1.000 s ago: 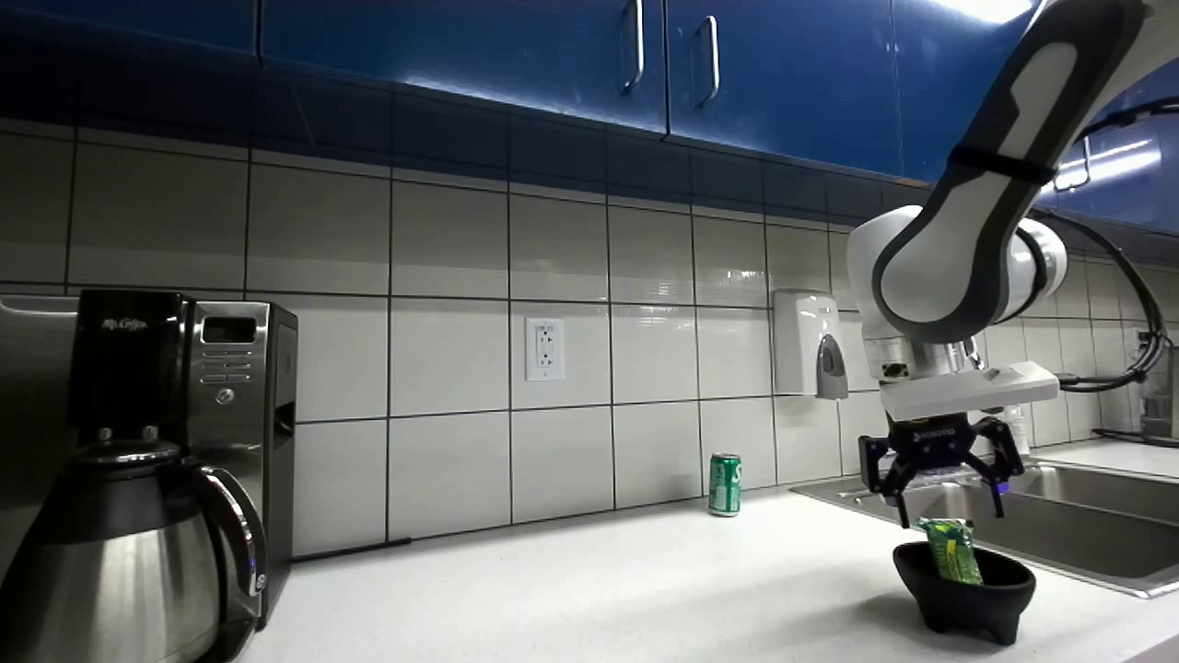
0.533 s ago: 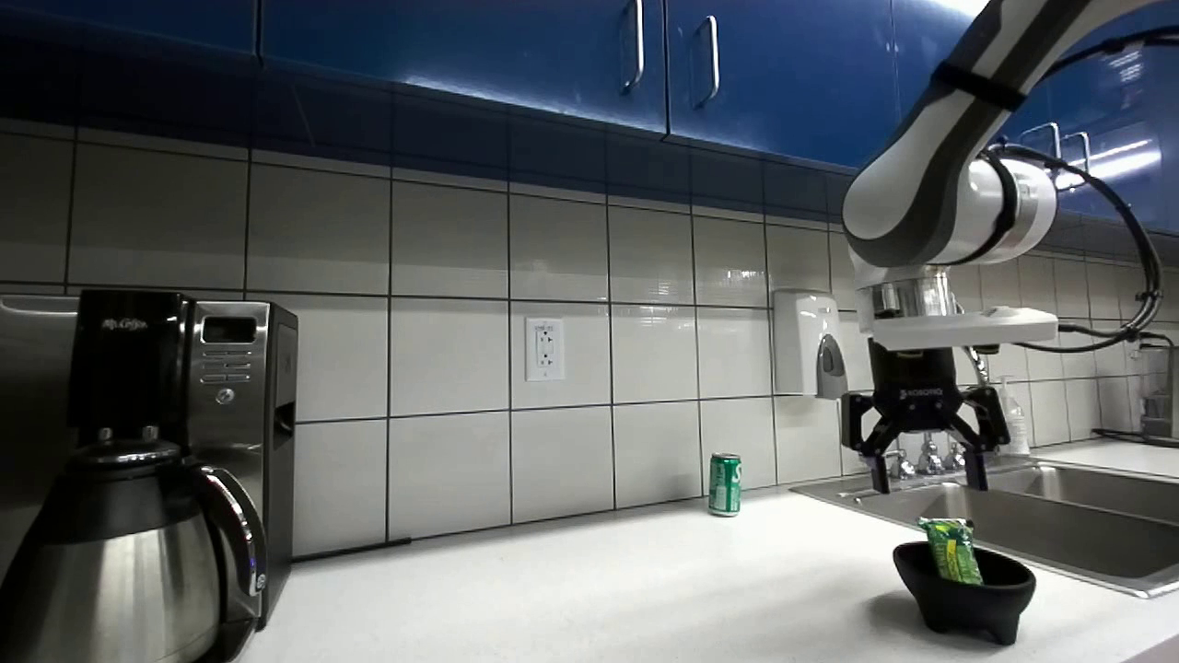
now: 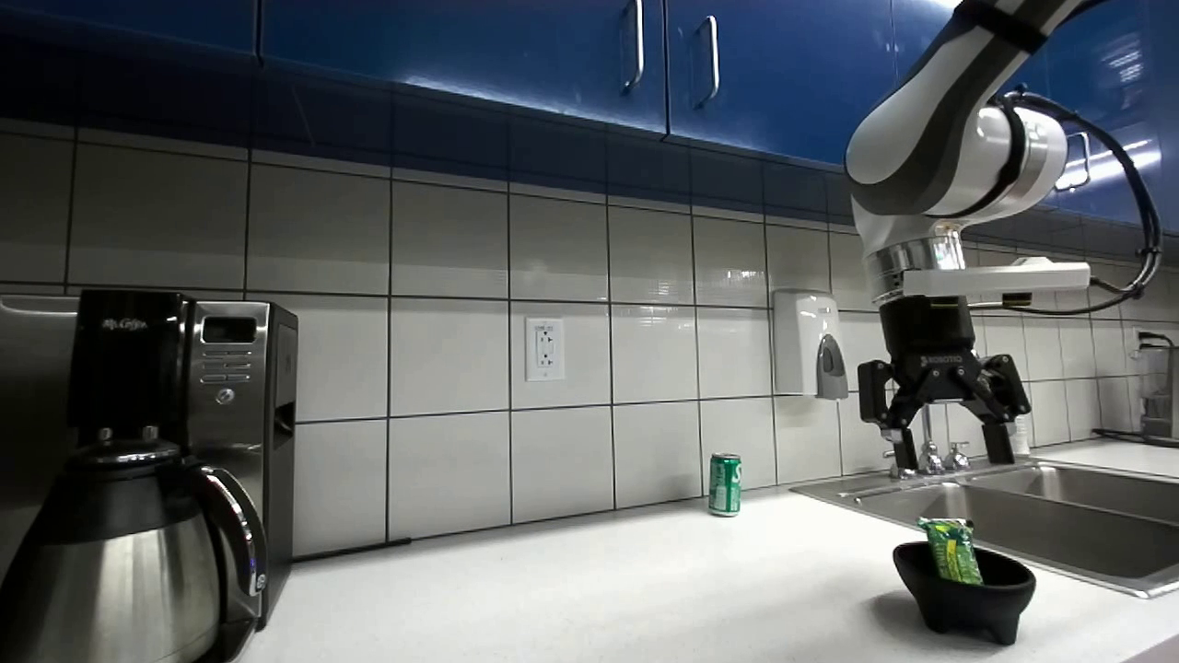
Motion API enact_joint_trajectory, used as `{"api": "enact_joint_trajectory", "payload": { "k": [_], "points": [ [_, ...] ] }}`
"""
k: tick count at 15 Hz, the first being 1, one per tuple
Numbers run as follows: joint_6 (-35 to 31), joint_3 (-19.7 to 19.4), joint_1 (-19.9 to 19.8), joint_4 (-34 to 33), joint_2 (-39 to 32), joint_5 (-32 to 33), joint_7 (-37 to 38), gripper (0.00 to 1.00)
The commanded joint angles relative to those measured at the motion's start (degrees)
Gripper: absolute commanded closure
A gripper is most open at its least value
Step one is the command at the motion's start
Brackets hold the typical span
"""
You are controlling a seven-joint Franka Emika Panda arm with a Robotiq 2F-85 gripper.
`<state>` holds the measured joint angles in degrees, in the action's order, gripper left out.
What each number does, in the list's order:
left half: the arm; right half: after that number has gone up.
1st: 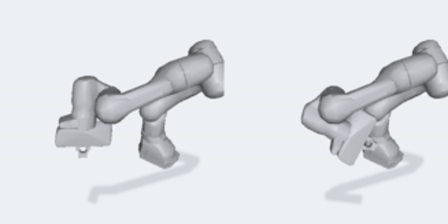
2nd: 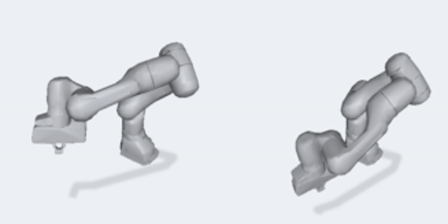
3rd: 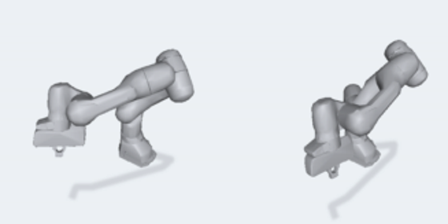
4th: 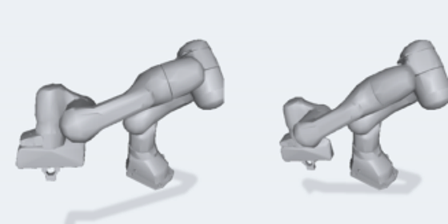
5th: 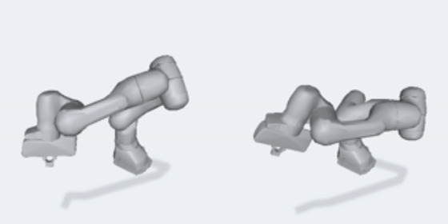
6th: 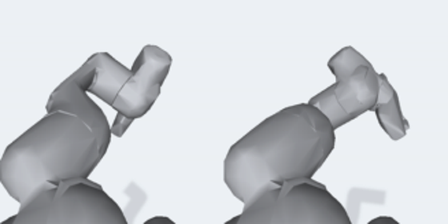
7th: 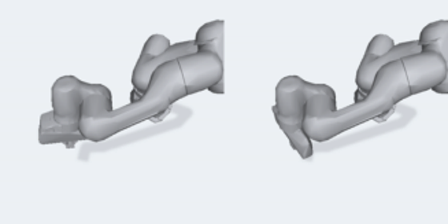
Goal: Pick up the green rectangular object and put it in the black bowl
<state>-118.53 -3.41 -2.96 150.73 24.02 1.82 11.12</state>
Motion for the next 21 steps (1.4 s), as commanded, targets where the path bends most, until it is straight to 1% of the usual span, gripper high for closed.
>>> {"api": "enact_joint_trajectory", "payload": {
  "k": [1, 5, 9, 11, 12, 21],
  "points": [
    [2.54, 1.56, 0.54, 0.48, 2.46, 0.44, -4.10, 0.00],
    [2.49, 2.52, 1.45, 0.72, 3.07, 0.49, -6.20, 0.00],
    [2.42, 2.61, 1.55, 0.45, 3.08, 0.48, -6.75, 0.00],
    [3.01, 2.66, 1.47, 0.24, 3.16, 0.58, -6.70, 0.00],
    [0.84, 2.55, 1.34, 0.13, 1.32, -0.07, -5.80, 0.00],
    [1.32, 2.54, 1.35, 0.13, 1.51, -0.07, -5.90, 0.00]
  ]
}}
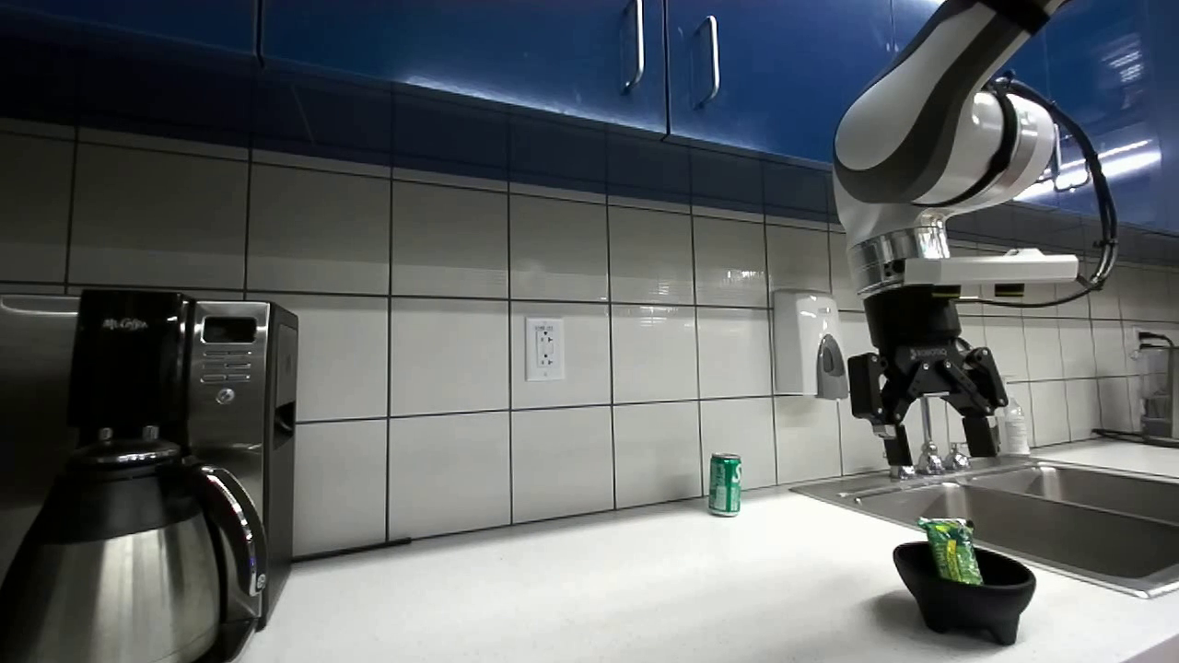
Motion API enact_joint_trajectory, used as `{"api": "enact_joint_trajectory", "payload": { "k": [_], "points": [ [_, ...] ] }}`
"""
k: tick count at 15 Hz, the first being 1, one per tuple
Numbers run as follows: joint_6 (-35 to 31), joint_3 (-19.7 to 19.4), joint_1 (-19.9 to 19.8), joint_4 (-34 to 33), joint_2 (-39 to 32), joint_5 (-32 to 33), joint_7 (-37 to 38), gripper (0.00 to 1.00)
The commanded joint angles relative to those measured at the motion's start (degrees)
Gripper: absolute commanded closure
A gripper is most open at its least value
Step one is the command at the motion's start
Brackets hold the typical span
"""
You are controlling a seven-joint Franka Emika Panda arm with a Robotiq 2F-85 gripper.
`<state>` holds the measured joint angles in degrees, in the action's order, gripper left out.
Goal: Pick up the green rectangular object and put it in the black bowl
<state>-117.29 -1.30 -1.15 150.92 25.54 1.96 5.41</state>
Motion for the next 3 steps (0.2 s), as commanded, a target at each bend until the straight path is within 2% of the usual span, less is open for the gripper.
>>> {"api": "enact_joint_trajectory", "payload": {
  "k": [1, 3],
  "points": [
    [0.09, 0.43, -0.46, -0.06, 0.00, -0.20, -0.20, 0.00],
    [0.11, 0.43, -0.45, -0.06, 0.01, -0.20, -0.21, 0.00]
  ]
}}
